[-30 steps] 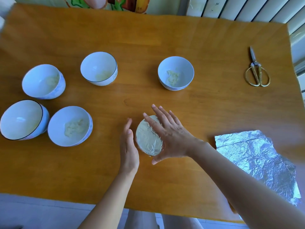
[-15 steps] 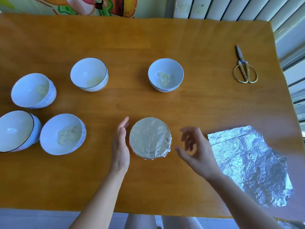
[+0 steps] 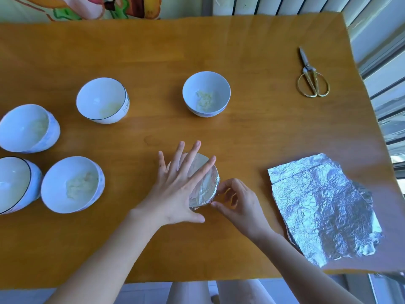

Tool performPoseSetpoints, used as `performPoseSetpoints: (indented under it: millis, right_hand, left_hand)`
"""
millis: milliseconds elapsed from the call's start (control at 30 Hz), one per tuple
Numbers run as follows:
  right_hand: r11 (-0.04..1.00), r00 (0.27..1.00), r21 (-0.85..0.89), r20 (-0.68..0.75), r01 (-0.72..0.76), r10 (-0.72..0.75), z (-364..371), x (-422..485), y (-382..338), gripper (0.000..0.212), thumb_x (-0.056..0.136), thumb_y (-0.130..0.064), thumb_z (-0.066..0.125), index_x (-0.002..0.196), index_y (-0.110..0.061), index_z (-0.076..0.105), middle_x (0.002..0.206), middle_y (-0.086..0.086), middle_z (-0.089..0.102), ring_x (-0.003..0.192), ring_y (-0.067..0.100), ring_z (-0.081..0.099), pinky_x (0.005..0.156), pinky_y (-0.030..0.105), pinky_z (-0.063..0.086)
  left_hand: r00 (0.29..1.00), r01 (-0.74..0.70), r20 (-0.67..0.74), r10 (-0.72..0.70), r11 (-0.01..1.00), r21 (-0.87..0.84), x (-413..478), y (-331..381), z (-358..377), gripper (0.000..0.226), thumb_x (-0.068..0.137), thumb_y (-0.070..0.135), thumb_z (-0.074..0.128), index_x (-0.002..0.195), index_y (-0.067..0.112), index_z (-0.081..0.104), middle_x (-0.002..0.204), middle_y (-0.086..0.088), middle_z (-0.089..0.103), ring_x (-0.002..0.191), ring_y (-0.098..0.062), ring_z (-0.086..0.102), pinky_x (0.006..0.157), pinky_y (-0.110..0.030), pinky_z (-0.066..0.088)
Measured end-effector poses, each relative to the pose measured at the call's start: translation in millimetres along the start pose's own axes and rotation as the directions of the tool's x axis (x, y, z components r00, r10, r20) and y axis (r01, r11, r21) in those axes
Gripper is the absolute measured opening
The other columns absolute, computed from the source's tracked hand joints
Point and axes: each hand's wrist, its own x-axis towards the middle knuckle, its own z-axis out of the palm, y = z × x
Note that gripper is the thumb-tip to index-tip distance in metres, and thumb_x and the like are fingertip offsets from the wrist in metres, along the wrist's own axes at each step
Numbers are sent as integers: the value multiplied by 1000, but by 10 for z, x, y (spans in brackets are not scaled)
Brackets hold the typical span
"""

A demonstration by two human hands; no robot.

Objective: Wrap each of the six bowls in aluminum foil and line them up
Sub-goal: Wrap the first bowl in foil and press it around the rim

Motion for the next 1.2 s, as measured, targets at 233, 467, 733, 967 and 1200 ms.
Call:
performPoseSetpoints:
  millis: [233, 467, 733, 967, 1200]
  right_hand:
    - [1000, 1000, 2, 8, -10, 10, -5, 29, 21, 28, 77, -32, 77, 95, -19, 59, 93, -15, 60, 74, 11, 57, 65, 14, 41]
    - [1000, 1000, 0, 18, 0, 0, -20, 48, 41, 26, 79, -42, 65, 92, -20, 60, 92, -11, 62, 73, 10, 58, 64, 15, 43]
    - [1000, 1000, -10, -15, -20, 20, 35, 48, 58, 14, 76, -25, 76, 82, -22, 64, 80, -21, 58, 66, 1, 55, 62, 15, 41]
    - [976, 995, 201, 70, -82, 70, -42, 116, 75, 7, 81, -19, 78, 80, -15, 72, 76, -13, 66, 66, 5, 56, 65, 16, 42]
    - [817, 933, 461, 259, -347, 250, -91, 207, 123, 14, 78, -15, 83, 82, -10, 70, 80, 6, 72, 75, 17, 65, 75, 37, 51]
  left_hand:
    - [996, -10, -86, 19, 995, 100, 65, 16, 132, 99, 76, 90, 35, 156, 44, -2, 166, -4, -13, 152, -37, -11, 111, -74, 10]
    - [978, -80, -175, 110, 982, 169, 93, -20, 286, 72, 93, 73, 34, 156, 38, 23, 166, -6, 15, 151, -41, 10, 110, -74, 15]
    - [977, -71, -185, 103, 982, 172, 101, -27, 307, 72, 93, 72, 34, 155, 38, 25, 165, -5, 18, 151, -40, 13, 112, -71, 17]
    - [978, -69, -183, 102, 982, 176, 98, -34, 321, 71, 93, 72, 33, 155, 38, 25, 165, -5, 18, 151, -40, 13, 112, -70, 18]
    - [979, -64, -182, 97, 982, 175, 105, -35, 317, 71, 92, 71, 36, 154, 38, 29, 164, -5, 21, 150, -40, 16, 111, -69, 20]
